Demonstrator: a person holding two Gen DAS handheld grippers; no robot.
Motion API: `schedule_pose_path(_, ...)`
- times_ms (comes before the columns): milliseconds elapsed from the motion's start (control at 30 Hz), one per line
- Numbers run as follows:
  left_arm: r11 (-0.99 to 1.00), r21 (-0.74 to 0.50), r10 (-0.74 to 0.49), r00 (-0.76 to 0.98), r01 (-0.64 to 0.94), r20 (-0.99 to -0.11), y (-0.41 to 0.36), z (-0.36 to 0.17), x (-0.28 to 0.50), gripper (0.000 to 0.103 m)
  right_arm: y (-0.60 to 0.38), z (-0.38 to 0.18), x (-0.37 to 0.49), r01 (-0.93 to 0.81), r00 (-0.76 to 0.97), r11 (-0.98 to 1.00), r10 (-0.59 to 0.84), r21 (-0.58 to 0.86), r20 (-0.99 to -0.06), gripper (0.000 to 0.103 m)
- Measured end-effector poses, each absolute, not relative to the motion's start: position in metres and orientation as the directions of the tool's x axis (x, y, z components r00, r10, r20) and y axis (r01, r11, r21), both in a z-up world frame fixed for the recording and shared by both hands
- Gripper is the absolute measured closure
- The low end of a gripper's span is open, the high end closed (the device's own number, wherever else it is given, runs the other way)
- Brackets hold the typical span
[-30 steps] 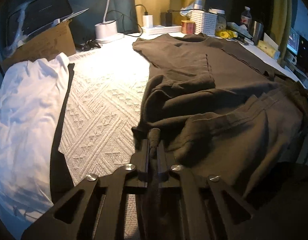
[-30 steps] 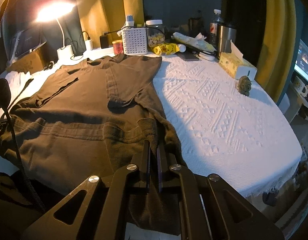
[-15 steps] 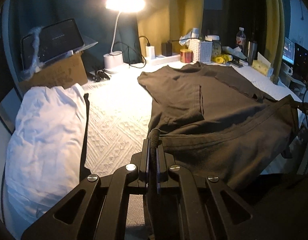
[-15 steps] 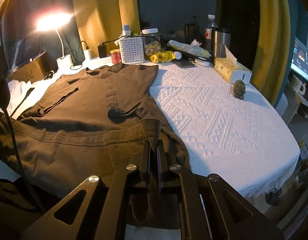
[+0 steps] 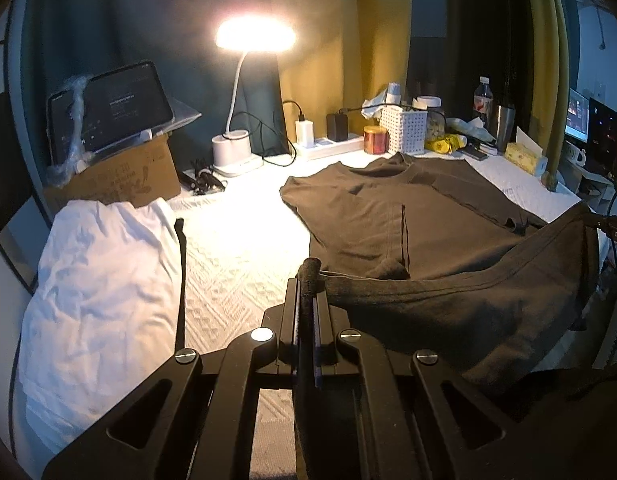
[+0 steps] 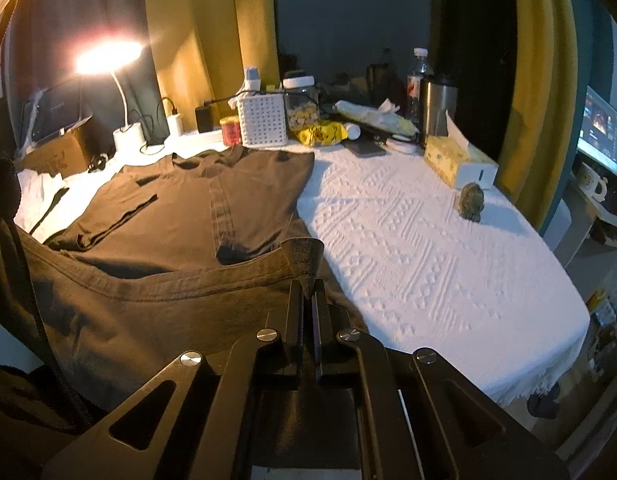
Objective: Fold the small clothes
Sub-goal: 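Lift the hem with both grippers and fold it toward the collar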
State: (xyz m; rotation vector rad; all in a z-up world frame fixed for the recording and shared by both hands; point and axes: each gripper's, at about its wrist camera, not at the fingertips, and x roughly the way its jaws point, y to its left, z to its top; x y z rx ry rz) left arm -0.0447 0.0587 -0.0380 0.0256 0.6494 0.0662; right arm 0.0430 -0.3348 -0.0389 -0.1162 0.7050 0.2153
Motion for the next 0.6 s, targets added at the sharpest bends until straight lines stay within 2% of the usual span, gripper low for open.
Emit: schedule_pose_path(600, 0.993, 0.075, 0.114, 0.819, -0.087, -0.563, 0.074, -0.013, -0.013, 0.100, -0.330, 0.006, 0.075, -0.221, 0.808, 0.974, 0.160, -0.040, -0.567, 0.099)
